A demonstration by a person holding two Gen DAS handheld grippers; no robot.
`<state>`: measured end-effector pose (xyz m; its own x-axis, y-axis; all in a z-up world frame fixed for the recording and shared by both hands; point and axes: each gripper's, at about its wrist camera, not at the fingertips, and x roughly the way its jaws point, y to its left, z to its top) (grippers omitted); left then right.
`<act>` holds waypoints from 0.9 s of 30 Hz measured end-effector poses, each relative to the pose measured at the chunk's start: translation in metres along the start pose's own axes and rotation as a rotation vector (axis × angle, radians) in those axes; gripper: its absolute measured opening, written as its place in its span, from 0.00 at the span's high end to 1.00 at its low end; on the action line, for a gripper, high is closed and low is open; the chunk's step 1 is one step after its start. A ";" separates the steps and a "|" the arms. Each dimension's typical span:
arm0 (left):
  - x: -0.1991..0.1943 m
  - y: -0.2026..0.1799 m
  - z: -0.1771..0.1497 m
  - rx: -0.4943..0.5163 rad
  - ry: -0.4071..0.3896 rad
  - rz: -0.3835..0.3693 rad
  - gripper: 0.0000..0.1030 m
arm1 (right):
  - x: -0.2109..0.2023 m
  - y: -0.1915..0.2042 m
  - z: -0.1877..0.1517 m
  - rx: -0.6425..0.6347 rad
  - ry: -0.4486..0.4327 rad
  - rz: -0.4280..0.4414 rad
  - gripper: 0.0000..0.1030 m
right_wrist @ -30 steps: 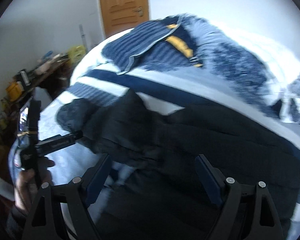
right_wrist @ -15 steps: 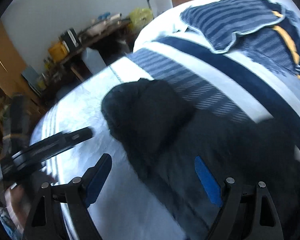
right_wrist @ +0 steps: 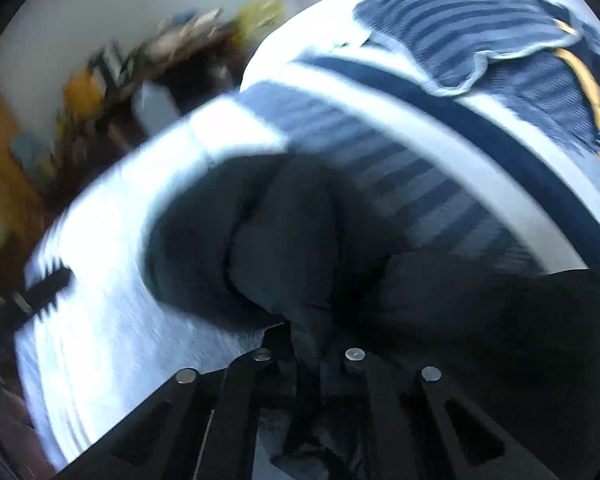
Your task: Fold large clothes
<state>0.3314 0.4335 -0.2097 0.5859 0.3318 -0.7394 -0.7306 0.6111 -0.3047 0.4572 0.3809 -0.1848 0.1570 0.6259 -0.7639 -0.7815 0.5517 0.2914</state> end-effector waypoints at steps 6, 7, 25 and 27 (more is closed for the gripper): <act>-0.037 -0.059 -0.011 0.156 -0.106 -0.066 0.11 | -0.132 -0.072 -0.003 0.279 -0.216 0.097 0.94; -0.043 -0.068 -0.014 0.179 -0.118 -0.073 0.11 | -0.156 -0.087 -0.008 0.321 -0.258 0.117 0.95; -0.111 -0.298 -0.240 0.751 0.230 -0.490 0.11 | -0.319 -0.314 -0.326 0.900 -0.386 -0.046 0.66; -0.103 -0.301 -0.244 0.731 0.277 -0.503 0.11 | -0.327 -0.319 -0.349 0.905 -0.392 -0.069 0.33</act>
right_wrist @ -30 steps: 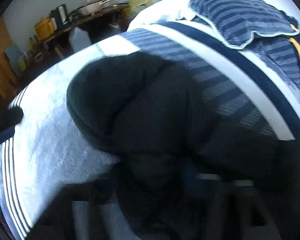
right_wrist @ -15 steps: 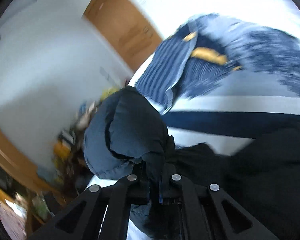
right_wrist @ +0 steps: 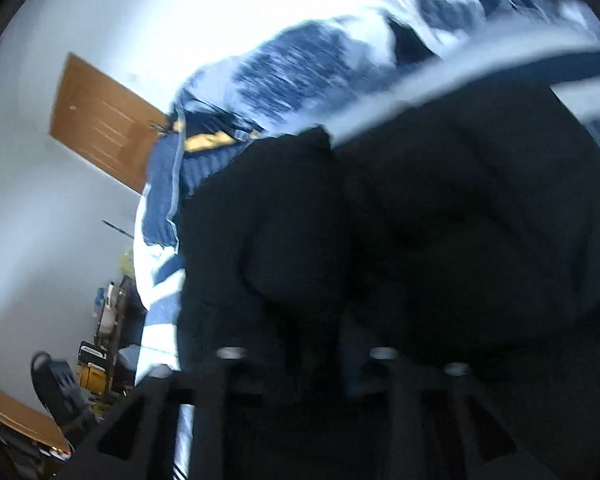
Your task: Fold large clothes
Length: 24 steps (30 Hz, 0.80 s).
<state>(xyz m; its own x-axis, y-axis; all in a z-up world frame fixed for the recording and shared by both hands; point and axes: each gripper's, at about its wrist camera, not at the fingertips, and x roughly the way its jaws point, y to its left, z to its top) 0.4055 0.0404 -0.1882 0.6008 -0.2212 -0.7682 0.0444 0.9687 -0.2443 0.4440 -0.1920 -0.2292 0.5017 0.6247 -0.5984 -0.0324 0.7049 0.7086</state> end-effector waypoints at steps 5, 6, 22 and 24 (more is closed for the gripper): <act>0.021 0.021 0.003 -0.174 0.076 -0.096 0.11 | -0.024 -0.011 -0.003 -0.041 -0.023 -0.023 0.19; 0.023 0.026 0.002 -0.212 0.084 -0.108 0.11 | -0.022 -0.002 -0.004 -0.076 -0.014 -0.035 0.19; 0.026 -0.002 0.008 -0.076 0.027 0.067 0.93 | -0.036 -0.035 0.052 -0.046 -0.137 -0.253 0.81; 0.030 -0.006 0.006 -0.060 0.027 0.086 0.94 | -0.040 -0.024 0.068 -0.110 -0.169 -0.225 0.81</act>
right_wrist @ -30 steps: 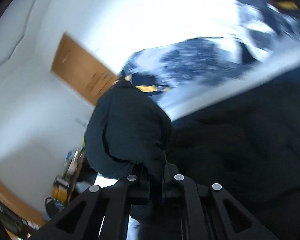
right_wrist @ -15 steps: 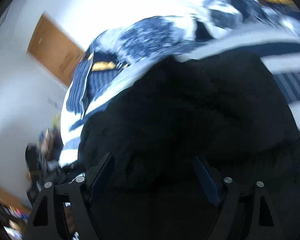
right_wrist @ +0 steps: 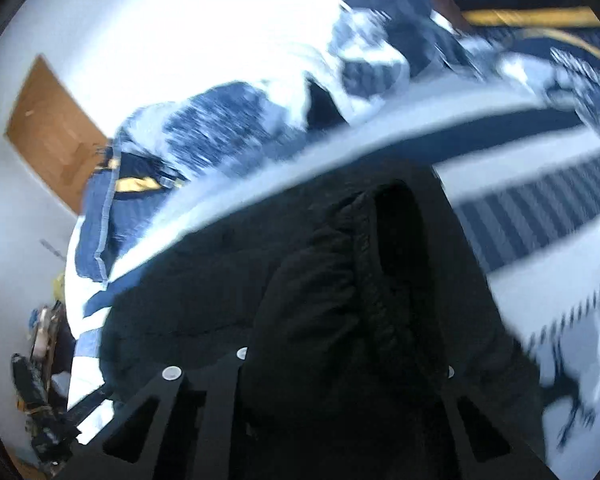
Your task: Fold large clothes
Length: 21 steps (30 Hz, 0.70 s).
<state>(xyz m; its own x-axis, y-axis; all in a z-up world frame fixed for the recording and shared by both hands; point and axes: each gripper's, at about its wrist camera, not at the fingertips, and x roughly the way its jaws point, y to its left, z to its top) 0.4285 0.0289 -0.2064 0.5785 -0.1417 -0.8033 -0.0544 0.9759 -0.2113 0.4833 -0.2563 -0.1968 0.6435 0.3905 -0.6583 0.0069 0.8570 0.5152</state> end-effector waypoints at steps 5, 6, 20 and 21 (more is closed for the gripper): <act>0.009 -0.004 0.000 0.046 0.000 0.068 0.94 | 0.039 -0.011 0.017 -0.061 0.011 -0.087 0.81; 0.013 -0.005 0.002 0.055 -0.001 0.085 0.94 | 0.053 -0.020 0.013 -0.064 0.048 -0.116 0.81; -0.021 -0.049 -0.017 0.317 -0.169 0.266 0.23 | -0.046 -0.033 -0.033 0.015 0.059 -0.048 0.15; -0.030 -0.050 -0.024 0.331 -0.175 0.258 0.23 | -0.060 -0.036 -0.044 0.026 0.065 -0.034 0.15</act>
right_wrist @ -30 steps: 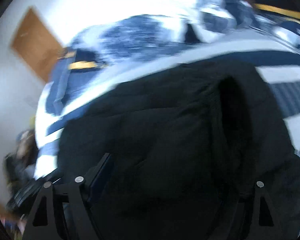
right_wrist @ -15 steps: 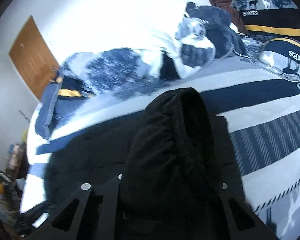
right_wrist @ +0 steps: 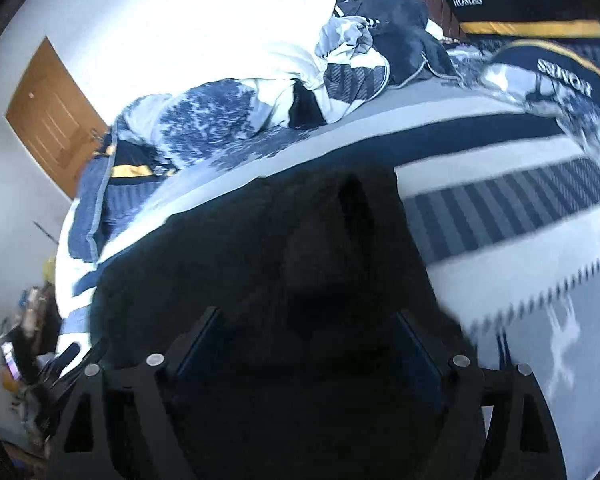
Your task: Fold large clothes
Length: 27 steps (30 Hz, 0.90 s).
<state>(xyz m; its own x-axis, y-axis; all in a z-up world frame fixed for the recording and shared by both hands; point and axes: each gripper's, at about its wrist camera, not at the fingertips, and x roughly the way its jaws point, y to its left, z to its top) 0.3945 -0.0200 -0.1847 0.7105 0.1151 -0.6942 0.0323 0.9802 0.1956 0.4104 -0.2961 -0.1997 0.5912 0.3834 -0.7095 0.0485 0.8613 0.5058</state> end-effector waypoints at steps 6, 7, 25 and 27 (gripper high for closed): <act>-0.078 0.009 -0.044 -0.030 0.000 -0.012 0.23 | -0.064 -0.018 -0.070 -0.014 0.010 0.040 0.15; -0.097 0.010 -0.054 -0.038 -0.003 -0.007 0.23 | -0.073 -0.021 -0.083 -0.015 0.011 0.050 0.15; -0.306 -0.004 -0.132 -0.049 -0.151 0.062 0.14 | -0.148 -0.044 -0.210 -0.001 -0.011 0.081 0.15; -0.315 -0.008 -0.136 -0.041 -0.158 0.050 0.14 | -0.159 -0.045 -0.216 0.003 -0.022 0.090 0.15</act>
<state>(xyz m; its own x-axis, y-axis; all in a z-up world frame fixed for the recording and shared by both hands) 0.0749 -0.0417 -0.0617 0.8123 0.1402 -0.5661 -0.0320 0.9799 0.1967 0.1403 -0.3240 -0.2155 0.6107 0.4515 -0.6505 -0.0030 0.8228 0.5683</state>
